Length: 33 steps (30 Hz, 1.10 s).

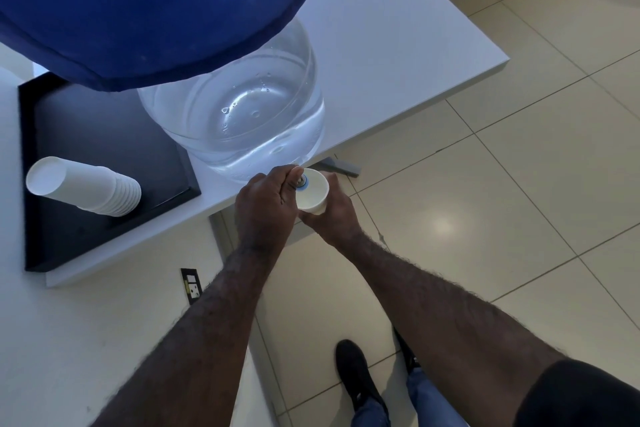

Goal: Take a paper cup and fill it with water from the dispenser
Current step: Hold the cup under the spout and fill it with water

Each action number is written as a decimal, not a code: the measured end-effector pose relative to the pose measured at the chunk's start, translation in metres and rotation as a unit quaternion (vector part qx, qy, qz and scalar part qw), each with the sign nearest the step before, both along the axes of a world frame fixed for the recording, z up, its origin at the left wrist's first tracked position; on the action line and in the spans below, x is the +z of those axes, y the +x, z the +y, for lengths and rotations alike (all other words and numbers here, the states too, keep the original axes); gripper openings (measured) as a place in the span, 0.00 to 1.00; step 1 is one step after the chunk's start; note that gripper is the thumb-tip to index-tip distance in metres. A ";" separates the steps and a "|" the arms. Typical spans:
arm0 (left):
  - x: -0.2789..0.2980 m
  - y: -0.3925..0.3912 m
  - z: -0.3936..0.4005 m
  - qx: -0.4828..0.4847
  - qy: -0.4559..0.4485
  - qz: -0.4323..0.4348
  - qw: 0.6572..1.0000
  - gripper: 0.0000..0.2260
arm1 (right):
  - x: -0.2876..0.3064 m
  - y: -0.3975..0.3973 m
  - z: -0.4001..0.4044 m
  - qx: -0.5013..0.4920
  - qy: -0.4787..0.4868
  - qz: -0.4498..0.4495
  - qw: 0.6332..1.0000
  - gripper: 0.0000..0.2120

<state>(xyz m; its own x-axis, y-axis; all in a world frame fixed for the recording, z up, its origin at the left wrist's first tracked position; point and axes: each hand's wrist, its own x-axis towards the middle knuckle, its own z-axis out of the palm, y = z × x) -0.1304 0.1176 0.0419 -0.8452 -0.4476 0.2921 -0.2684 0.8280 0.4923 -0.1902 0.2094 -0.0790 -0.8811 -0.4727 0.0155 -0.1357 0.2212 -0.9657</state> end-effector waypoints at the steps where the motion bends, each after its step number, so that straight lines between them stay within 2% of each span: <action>1: 0.000 0.000 0.000 0.001 0.000 0.000 1.000 0.12 | 0.000 0.000 -0.001 0.001 0.000 -0.001 1.000 0.34; 33: -0.002 0.001 0.001 0.001 -0.007 0.005 1.000 0.14 | 0.002 0.002 0.000 0.000 -0.004 -0.004 1.000 0.33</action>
<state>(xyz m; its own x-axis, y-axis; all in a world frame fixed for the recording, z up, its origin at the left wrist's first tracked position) -0.1296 0.1184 0.0401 -0.8411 -0.4457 0.3063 -0.2662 0.8342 0.4830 -0.1887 0.2097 -0.0771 -0.8815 -0.4719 0.0124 -0.1278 0.2132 -0.9686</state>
